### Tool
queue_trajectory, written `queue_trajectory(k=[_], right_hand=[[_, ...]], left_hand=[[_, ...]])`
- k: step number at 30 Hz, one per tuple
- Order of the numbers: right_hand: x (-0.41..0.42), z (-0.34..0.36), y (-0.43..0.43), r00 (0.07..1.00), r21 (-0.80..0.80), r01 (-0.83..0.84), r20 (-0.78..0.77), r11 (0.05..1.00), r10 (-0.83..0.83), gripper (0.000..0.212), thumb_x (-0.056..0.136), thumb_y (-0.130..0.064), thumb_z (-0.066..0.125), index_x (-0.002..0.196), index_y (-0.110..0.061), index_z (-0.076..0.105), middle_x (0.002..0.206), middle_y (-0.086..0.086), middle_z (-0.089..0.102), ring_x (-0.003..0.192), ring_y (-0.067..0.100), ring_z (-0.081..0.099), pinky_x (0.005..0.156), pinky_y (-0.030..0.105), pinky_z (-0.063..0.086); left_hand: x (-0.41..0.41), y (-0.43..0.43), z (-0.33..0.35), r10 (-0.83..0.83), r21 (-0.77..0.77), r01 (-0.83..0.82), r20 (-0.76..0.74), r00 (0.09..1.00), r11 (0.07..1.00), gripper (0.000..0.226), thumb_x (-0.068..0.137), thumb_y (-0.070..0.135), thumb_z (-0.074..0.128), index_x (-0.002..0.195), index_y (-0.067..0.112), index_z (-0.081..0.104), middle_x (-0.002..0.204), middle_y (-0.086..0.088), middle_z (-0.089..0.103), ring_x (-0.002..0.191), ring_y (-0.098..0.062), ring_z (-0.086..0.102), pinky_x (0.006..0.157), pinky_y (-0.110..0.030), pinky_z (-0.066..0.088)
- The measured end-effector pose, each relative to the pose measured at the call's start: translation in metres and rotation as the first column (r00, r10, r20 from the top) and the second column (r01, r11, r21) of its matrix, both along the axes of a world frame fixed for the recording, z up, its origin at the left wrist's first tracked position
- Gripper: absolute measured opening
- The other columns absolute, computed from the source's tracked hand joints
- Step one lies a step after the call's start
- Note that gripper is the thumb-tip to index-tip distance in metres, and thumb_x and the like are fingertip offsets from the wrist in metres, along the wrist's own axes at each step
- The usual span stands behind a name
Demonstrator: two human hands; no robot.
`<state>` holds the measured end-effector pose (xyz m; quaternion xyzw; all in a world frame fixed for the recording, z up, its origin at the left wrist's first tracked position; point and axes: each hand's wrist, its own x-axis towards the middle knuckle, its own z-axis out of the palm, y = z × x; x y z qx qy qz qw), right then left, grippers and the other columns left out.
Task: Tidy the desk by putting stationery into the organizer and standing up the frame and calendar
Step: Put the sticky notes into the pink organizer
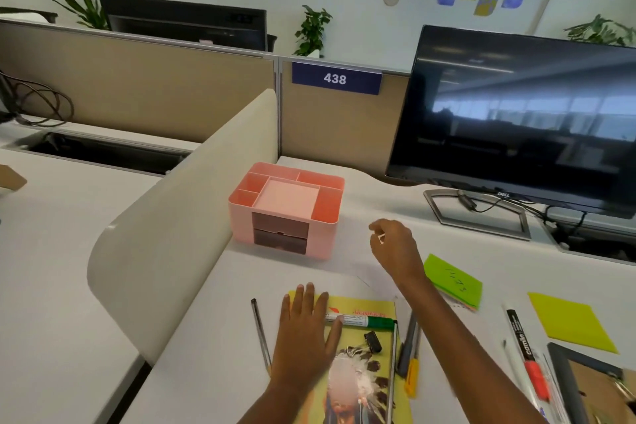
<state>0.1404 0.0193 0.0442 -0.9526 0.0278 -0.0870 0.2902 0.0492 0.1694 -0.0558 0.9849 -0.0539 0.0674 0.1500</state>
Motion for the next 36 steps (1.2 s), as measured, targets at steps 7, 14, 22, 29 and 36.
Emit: queue_trajectory(k=[7, 14, 22, 29, 36], right_hand=[[-0.033, -0.036, -0.010, 0.900, -0.256, -0.085, -0.435, 0.963, -0.036, 0.054, 0.085, -0.037, 0.056, 0.125, -0.003, 0.040, 0.131, 0.018, 0.043, 0.124, 0.032, 0.040, 0.097, 0.038, 0.041], [-0.028, -0.034, -0.007, 0.937, -0.381, -0.145, -0.350, 0.913, 0.003, 0.031, 0.091, -0.019, 0.046, 0.116, 0.001, 0.046, 0.122, 0.020, 0.053, 0.114, 0.033, 0.050, 0.091, 0.035, 0.042], [-0.018, -0.039, -0.003, 0.955, -0.556, -0.220, -0.290, 0.801, 0.061, 0.059, 0.088, 0.002, 0.045, 0.140, -0.002, 0.018, 0.120, 0.022, 0.054, 0.108, 0.034, 0.055, 0.087, 0.038, 0.048], [-0.019, -0.041, -0.012, 0.956, -0.508, -0.260, -0.253, 0.821, 0.146, 0.071, 0.086, -0.001, 0.048, 0.142, -0.031, 0.018, 0.128, 0.018, 0.041, 0.104, 0.033, 0.053, 0.083, 0.037, 0.049], [-0.022, -0.036, -0.016, 0.970, -0.345, -0.204, -0.196, 0.916, 0.142, 0.036, 0.085, -0.020, 0.047, 0.120, -0.008, 0.044, 0.125, 0.016, 0.044, 0.099, 0.036, 0.055, 0.078, 0.036, 0.046]], left_hand=[[-0.003, 0.001, 0.002, -0.006, -0.020, 0.006, 0.007, 1.000, 1.000, 0.069, 0.096, 0.050, 0.008, 0.105, 0.019, 0.068, 0.115, -0.010, 0.067, 0.107, -0.028, 0.063, 0.091, -0.046, 0.044], [-0.004, 0.000, 0.003, 0.004, -0.030, -0.003, 0.031, 1.000, 1.000, 0.065, 0.096, 0.048, 0.012, 0.104, 0.018, 0.069, 0.113, -0.010, 0.068, 0.104, -0.029, 0.064, 0.090, -0.043, 0.041], [-0.004, 0.000, 0.004, -0.008, -0.031, 0.008, -0.002, 1.000, 0.999, 0.069, 0.096, 0.049, 0.008, 0.103, 0.020, 0.070, 0.112, -0.008, 0.068, 0.103, -0.028, 0.065, 0.090, -0.041, 0.040], [-0.003, 0.000, 0.004, -0.010, -0.025, 0.010, -0.010, 1.000, 1.000, 0.069, 0.096, 0.049, 0.006, 0.103, 0.022, 0.069, 0.112, -0.006, 0.069, 0.103, -0.026, 0.065, 0.087, -0.044, 0.047], [-0.002, 0.000, 0.004, -0.019, -0.025, 0.019, -0.001, 1.000, 1.000, 0.069, 0.096, 0.049, 0.006, 0.102, 0.022, 0.069, 0.112, -0.006, 0.069, 0.103, -0.026, 0.065, 0.087, -0.043, 0.048]])
